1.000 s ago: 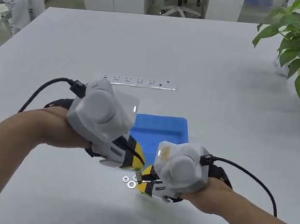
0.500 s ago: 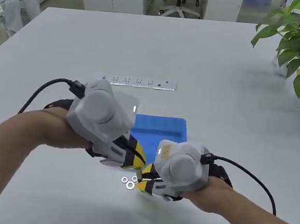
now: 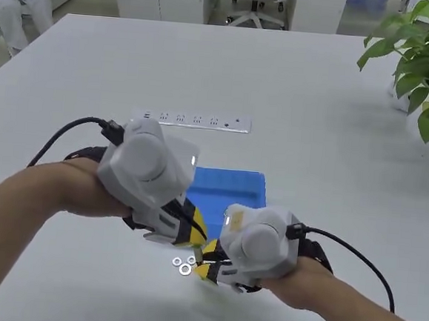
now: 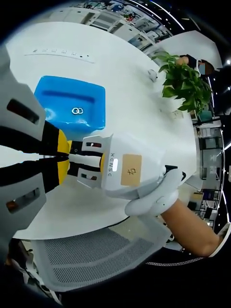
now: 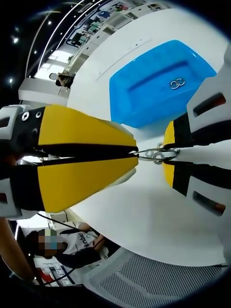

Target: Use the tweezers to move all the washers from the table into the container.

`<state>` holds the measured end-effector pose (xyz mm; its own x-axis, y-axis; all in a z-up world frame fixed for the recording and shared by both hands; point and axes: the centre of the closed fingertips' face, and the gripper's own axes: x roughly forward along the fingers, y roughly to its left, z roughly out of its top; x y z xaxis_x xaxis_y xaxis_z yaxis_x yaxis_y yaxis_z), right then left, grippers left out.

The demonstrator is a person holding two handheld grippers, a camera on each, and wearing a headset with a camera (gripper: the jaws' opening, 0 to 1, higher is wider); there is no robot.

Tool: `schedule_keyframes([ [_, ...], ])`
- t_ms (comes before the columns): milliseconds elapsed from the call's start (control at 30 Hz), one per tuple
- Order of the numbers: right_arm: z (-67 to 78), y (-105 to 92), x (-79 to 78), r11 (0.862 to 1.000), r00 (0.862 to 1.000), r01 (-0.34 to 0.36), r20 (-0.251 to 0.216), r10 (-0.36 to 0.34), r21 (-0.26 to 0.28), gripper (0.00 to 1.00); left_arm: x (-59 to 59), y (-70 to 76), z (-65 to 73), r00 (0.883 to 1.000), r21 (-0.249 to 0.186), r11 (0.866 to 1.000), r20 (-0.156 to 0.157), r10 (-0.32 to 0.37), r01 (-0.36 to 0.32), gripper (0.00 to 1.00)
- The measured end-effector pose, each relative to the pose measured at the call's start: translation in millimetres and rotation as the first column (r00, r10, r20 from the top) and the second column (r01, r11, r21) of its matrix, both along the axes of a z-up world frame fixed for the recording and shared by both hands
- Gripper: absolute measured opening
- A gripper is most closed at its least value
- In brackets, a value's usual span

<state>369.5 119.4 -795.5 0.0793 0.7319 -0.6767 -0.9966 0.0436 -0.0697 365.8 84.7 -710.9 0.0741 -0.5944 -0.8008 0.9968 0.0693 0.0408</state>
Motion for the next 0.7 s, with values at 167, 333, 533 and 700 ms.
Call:
schedule_keyframes([
  [167,-0.6,-0.3,-0.2,1.0,1.0,0.009,-0.012,-0.009,0.002,0.11,0.3,-0.6,-0.5,1.0,-0.002,1.0,-0.002,0.0,0.0,0.05],
  [333,-0.4,-0.8,-0.6,1.0,1.0,0.022,-0.02,-0.022,0.005,0.1,-0.4,-2.1,-0.6,1.0,-0.003,1.0,-0.003,-0.001,0.001,0.05],
  [533,-0.3,-0.9,-1.8,1.0,0.999,0.025,-0.024,-0.025,0.006,0.1,-1.2,-2.3,-0.7,1.0,0.001,1.0,-0.001,-0.003,0.003,0.05],
  [700,0.1,-0.7,-3.1,1.0,1.0,0.019,-0.023,-0.019,0.003,0.1,-1.8,-1.6,-0.6,1.0,0.005,1.0,-0.001,-0.005,0.005,0.05],
])
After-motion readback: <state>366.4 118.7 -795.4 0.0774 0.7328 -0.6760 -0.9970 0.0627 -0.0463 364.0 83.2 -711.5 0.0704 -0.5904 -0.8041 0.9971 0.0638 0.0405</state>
